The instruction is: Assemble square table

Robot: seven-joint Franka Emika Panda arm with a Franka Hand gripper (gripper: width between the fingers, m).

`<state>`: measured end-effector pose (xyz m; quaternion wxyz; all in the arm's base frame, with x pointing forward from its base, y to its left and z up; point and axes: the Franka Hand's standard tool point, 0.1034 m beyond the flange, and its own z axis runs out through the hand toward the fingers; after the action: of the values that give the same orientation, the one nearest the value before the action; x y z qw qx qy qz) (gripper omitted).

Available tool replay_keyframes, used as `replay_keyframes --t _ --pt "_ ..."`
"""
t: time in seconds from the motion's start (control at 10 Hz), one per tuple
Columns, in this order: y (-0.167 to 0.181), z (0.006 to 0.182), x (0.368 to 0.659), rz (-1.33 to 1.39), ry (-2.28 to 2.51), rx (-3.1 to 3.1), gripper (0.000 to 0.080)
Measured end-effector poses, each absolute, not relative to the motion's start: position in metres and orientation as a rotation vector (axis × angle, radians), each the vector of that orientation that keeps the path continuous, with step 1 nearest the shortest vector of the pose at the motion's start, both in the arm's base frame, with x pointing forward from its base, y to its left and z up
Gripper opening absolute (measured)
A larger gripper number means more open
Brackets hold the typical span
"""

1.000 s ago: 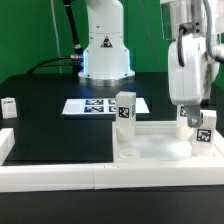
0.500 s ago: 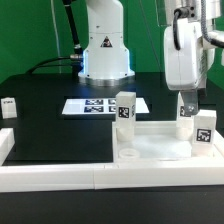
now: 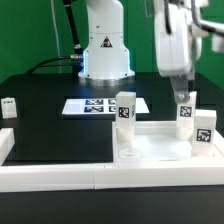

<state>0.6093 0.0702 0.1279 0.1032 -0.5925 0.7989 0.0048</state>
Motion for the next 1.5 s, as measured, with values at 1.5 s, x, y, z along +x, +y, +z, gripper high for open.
replay_keyframes --t 1.5 --pt "-0.104 0.122 0.502 -0.317 0.707 -2.978 0.0649"
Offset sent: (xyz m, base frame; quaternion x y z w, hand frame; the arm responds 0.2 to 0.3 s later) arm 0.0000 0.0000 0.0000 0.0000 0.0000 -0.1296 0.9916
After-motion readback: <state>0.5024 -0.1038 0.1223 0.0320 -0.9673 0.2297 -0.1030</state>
